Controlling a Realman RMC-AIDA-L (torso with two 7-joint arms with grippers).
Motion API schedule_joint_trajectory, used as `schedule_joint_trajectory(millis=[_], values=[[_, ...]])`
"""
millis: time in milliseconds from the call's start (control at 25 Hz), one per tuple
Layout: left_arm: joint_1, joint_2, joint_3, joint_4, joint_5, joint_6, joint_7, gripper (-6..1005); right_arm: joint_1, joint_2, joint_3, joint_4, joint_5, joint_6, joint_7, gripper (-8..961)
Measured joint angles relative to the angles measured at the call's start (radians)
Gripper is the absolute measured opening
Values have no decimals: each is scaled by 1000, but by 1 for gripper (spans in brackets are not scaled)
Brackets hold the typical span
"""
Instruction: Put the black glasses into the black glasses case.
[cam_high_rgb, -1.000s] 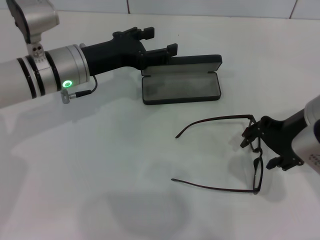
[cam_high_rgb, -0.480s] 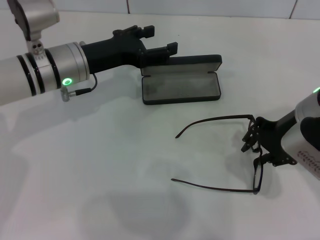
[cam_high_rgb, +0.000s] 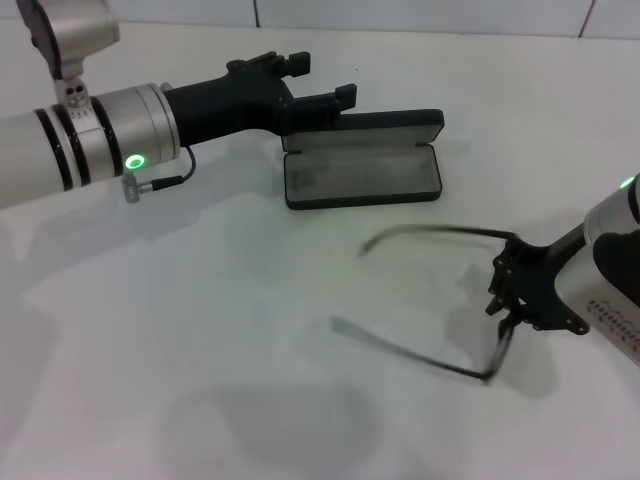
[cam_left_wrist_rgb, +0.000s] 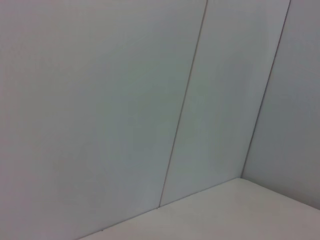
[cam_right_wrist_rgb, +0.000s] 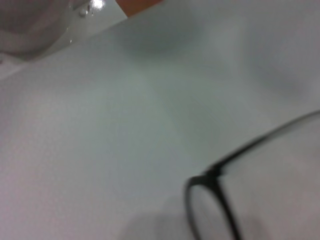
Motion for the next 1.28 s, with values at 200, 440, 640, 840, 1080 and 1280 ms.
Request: schedule_joint_trajectory(millis=[200, 440, 640, 840, 1080, 1280], values=[[-3, 1, 0, 1, -2, 6, -7, 815, -2, -2, 33, 1, 29, -14, 34, 187], [-13, 5, 0, 6, -7, 53, 27, 808, -65, -6, 285, -76, 201, -154, 30, 125], [-25, -2, 0, 7, -28, 136, 76, 803, -169, -4, 487, -29, 431, -118, -15, 126], [-43, -4, 0, 9, -36, 197, 100, 798, -250, -5, 530, 179, 758, 15, -126, 126], [-82, -6, 0, 8, -39, 200, 102, 798, -248, -7, 532, 393, 903, 73, -186, 127], [-106, -8, 0, 9, -58, 195, 100, 798, -246, -6, 530, 441, 907, 73, -200, 127]])
